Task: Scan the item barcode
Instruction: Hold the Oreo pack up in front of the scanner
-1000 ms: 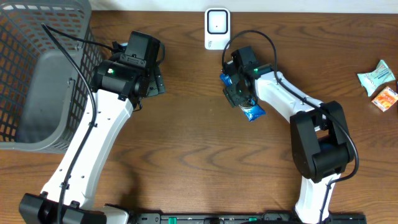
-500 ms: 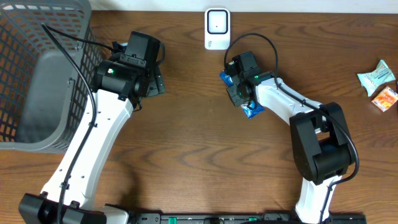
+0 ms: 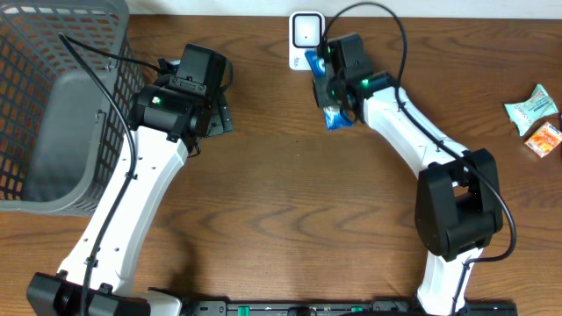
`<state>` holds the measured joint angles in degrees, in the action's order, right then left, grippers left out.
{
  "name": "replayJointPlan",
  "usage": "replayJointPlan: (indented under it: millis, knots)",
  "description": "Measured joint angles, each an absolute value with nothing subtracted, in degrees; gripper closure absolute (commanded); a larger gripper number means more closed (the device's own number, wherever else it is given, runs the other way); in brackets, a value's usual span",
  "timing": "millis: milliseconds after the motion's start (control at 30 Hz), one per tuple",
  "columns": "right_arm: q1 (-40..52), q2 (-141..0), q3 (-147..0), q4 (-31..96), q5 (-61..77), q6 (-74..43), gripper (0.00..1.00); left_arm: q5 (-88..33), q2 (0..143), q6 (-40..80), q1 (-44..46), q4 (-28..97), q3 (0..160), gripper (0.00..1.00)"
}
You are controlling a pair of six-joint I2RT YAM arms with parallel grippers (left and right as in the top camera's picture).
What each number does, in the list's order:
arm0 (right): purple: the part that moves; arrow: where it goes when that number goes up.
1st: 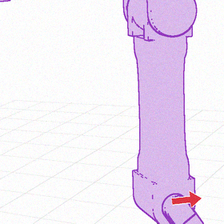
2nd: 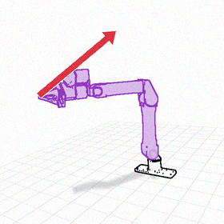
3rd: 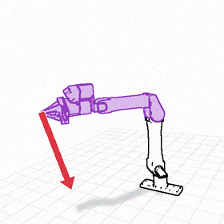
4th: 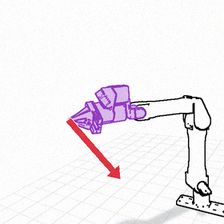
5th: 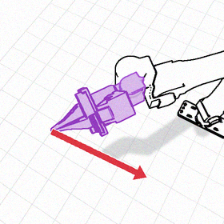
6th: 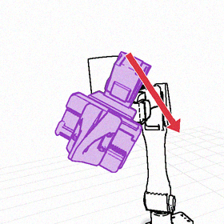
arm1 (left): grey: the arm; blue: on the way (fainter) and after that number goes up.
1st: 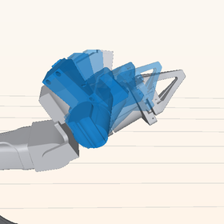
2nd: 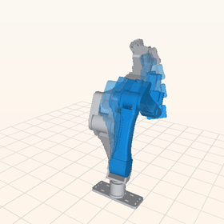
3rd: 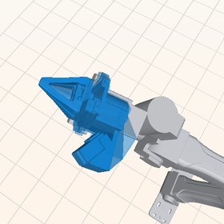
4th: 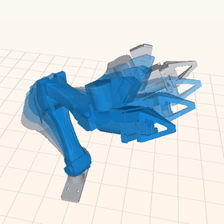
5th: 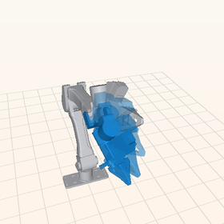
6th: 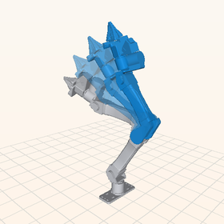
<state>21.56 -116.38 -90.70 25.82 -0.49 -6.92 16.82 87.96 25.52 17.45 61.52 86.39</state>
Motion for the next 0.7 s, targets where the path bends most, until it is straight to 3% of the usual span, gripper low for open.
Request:
replayJointPlan:
  millis: [700]
  knots:
    - [22.8,-117.8,-93.4,-14.0,-3.5,-13.0,0.99,16.8,88.0,25.5,17.5,61.5,86.4,0.02]
